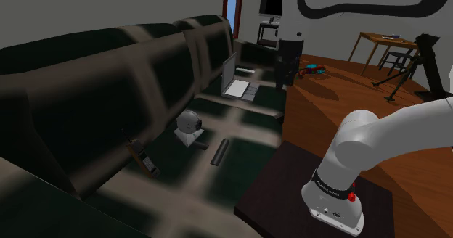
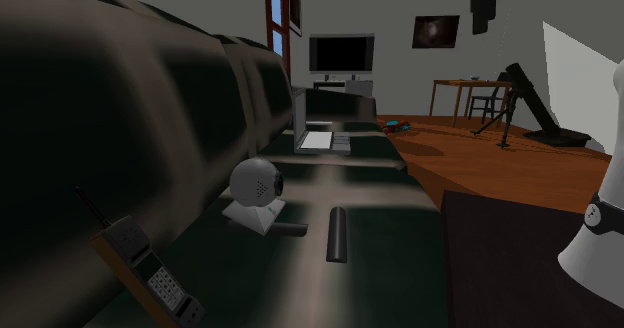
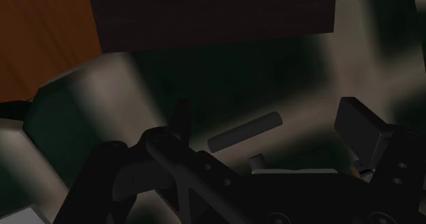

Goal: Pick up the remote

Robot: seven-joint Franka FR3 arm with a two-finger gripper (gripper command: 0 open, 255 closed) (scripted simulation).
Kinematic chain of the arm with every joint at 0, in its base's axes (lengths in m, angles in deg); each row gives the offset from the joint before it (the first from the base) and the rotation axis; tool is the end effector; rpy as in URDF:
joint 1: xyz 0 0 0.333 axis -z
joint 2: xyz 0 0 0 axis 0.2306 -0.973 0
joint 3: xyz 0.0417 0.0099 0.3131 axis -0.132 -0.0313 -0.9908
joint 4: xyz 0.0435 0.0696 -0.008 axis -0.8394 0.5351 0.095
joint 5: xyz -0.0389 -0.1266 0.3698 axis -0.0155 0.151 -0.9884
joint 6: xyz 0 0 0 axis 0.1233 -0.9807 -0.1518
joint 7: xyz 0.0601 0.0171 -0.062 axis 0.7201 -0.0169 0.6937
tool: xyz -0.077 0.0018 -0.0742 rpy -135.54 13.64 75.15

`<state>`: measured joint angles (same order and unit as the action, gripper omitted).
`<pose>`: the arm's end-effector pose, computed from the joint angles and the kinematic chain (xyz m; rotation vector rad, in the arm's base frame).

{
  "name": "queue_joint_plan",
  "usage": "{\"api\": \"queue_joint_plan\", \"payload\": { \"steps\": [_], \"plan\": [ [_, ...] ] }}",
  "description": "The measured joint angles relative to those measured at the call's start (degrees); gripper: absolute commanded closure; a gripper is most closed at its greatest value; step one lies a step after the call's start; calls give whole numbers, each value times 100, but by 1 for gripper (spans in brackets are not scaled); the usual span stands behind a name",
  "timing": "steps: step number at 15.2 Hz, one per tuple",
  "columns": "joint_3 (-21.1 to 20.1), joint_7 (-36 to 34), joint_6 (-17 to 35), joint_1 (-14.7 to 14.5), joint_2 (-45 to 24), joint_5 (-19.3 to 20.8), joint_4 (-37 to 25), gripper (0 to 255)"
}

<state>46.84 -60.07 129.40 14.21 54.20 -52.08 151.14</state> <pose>0.2859 -0.0155 0.5587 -3.0630 0.0986 0.2286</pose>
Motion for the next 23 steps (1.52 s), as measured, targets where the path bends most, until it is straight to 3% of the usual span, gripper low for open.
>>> {"api": "queue_joint_plan", "payload": {
  "steps": [3, 14, 23],
  "plan": [
    [4, 50, 285, -23, -157, -3, 120, 0],
    [-41, 415, 2504, -272, -1885, -125, 444, 0],
    [-101, 763, 4126, -475, -3853, -297, -51, 0]
  ]
}}
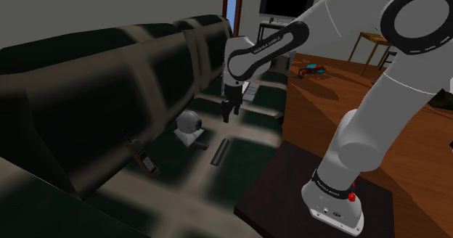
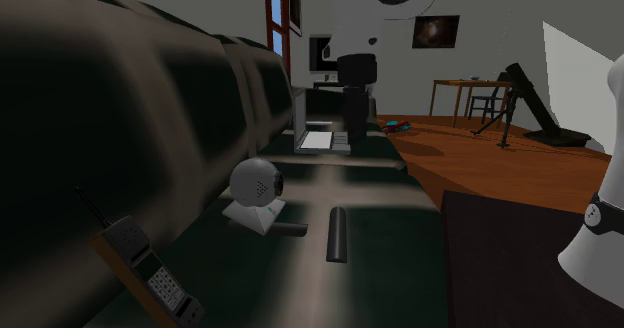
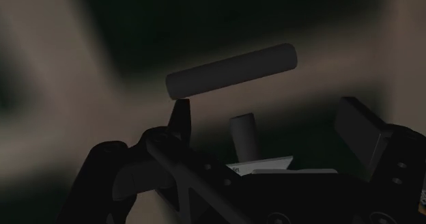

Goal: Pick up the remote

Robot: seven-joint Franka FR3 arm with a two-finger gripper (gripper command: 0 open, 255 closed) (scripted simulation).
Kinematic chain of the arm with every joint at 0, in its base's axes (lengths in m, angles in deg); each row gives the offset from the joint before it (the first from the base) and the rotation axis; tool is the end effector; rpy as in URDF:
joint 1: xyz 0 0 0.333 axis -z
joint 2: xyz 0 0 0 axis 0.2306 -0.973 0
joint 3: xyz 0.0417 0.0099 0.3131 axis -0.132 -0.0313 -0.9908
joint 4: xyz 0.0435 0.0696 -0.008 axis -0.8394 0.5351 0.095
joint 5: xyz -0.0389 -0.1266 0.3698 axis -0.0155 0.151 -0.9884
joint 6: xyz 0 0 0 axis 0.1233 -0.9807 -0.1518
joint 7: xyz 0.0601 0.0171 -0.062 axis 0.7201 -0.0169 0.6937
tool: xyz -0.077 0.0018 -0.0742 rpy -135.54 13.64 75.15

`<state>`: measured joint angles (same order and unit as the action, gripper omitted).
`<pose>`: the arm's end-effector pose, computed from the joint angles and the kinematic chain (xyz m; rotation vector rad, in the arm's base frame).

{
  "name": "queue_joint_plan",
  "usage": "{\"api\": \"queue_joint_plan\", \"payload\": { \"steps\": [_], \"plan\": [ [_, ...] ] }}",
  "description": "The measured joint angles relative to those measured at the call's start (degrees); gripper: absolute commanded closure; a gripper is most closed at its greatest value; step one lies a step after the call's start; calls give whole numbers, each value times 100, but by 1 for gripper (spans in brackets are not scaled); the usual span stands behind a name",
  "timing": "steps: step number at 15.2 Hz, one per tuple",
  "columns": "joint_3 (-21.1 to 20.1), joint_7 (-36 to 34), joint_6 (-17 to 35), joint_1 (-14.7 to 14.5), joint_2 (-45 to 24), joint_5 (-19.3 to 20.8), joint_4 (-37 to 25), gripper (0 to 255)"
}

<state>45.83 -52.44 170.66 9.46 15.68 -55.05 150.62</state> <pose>0.4619 0.0231 0.3573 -3.0585 -0.1518 0.1377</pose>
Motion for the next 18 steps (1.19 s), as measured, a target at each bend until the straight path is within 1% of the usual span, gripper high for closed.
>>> {"api": "queue_joint_plan", "payload": {
  "steps": [3, 8, 13, 18],
  "plan": [
    [-11, 159, 437, -30, -691, -55, -299, 0],
    [-107, 298, 961, -112, -1780, -137, -947, 0],
    [-195, 427, 1338, -165, -2887, -160, -1765, 0],
    [-263, 546, 1545, -201, -3926, -129, -2685, 0]
  ]
}}
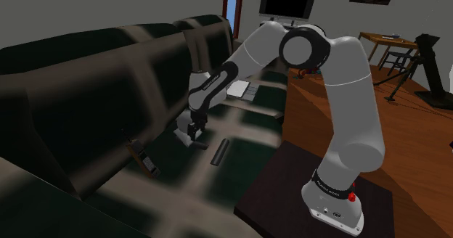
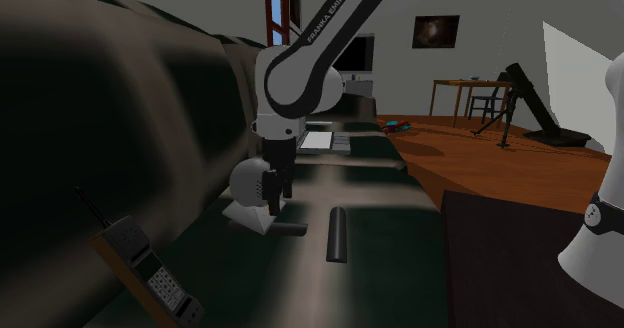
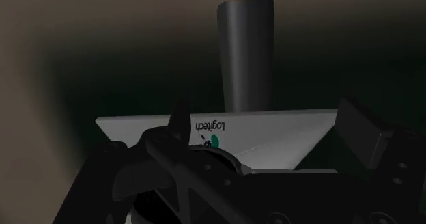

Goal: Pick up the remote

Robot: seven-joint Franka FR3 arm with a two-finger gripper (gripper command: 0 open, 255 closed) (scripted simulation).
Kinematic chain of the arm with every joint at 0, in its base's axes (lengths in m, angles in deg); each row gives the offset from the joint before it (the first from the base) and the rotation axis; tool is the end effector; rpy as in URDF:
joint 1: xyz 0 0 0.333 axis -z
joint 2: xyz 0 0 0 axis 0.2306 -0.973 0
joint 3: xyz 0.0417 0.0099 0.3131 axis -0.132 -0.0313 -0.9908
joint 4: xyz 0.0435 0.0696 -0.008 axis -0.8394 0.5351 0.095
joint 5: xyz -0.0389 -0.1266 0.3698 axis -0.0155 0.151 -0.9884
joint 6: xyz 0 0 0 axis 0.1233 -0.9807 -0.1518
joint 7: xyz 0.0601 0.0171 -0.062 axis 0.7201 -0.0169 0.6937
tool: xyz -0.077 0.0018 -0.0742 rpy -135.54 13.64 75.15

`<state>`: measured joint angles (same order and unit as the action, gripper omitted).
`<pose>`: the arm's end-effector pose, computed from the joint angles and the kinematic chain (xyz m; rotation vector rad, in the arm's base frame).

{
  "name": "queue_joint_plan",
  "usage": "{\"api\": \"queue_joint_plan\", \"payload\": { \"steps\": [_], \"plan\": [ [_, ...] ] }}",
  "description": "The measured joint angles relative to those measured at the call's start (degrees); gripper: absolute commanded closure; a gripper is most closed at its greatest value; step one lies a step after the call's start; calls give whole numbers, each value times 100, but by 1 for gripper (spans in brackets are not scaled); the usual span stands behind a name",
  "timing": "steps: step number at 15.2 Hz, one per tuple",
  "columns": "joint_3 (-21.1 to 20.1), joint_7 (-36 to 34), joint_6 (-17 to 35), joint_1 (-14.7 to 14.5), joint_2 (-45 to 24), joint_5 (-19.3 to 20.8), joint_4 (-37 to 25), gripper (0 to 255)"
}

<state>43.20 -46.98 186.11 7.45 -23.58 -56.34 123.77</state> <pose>0.6123 0.0759 0.1940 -3.0377 -0.3653 0.0554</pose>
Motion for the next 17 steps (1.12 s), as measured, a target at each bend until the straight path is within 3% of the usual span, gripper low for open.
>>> {"api": "queue_joint_plan", "payload": {
  "steps": [3, 9, 10, 17],
  "plan": [
    [43, 3, -1, 22, -227, 26, -454, 0],
    [-26, 47, 314, -19, -782, -1, -482, 0],
    [-28, 43, 339, -24, -811, -2, -486, 255],
    [-12, 33, 356, -23, -824, 4, -503, 255]
  ]
}}
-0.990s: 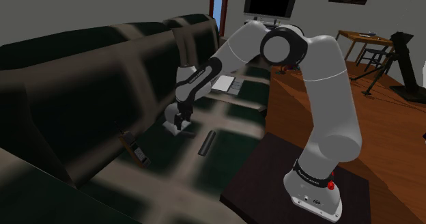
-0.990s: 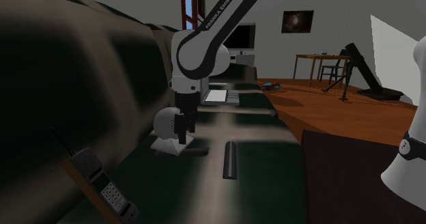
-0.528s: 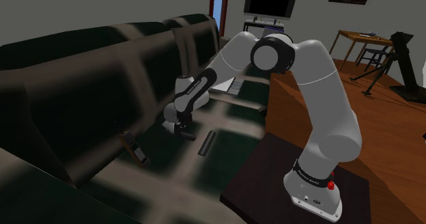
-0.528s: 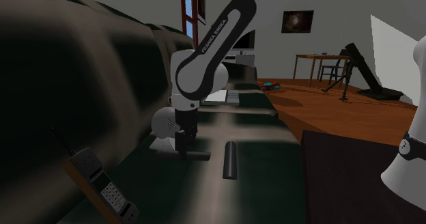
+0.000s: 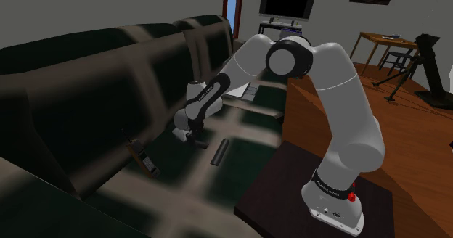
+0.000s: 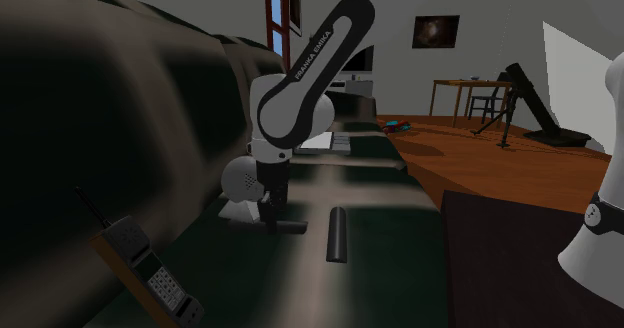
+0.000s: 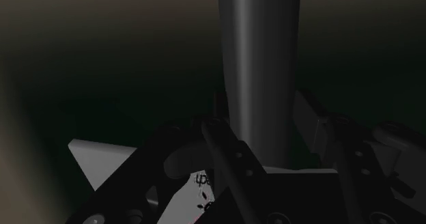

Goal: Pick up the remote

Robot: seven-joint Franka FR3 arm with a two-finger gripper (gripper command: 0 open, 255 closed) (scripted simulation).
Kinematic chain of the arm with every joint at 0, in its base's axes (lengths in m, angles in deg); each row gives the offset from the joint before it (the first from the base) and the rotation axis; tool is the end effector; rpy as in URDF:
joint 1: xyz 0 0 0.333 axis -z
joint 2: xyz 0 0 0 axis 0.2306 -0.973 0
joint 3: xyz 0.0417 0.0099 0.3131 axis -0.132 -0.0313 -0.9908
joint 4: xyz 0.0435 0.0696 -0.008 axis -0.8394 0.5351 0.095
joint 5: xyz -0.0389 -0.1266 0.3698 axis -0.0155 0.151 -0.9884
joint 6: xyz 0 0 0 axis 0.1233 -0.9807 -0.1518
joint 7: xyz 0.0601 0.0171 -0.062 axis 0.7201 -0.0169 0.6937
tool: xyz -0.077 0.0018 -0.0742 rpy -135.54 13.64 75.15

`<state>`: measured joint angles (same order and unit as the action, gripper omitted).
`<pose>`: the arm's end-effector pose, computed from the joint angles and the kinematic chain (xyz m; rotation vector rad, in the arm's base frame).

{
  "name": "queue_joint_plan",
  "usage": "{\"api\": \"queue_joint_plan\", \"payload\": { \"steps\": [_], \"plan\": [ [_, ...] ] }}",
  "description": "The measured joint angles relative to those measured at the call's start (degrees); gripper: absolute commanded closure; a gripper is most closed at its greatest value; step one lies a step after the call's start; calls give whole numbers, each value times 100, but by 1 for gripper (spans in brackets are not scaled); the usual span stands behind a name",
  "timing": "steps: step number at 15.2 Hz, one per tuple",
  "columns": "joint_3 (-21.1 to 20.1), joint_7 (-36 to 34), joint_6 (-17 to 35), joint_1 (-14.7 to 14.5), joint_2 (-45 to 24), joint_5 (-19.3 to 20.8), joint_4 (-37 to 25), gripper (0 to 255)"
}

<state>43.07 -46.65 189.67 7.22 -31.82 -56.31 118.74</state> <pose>0.6278 0.0807 0.1422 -3.0385 -0.3751 0.0463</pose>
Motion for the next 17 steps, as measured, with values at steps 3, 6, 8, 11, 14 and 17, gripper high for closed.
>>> {"api": "queue_joint_plan", "payload": {
  "steps": [3, 6, 8, 11, 14, 17],
  "plan": [
    [-5, 4, 18, -1, 12, -3, 18, 255],
    [-14, -6, -89, -11, 135, -1, 57, 255],
    [-11, -8, -175, -7, 243, 3, 87, 255],
    [-5, -35, -313, -17, 446, 10, 161, 255],
    [3, -49, -484, -15, 631, 20, 167, 255],
    [7, -69, -641, -20, 791, 30, 178, 255]
  ]
}}
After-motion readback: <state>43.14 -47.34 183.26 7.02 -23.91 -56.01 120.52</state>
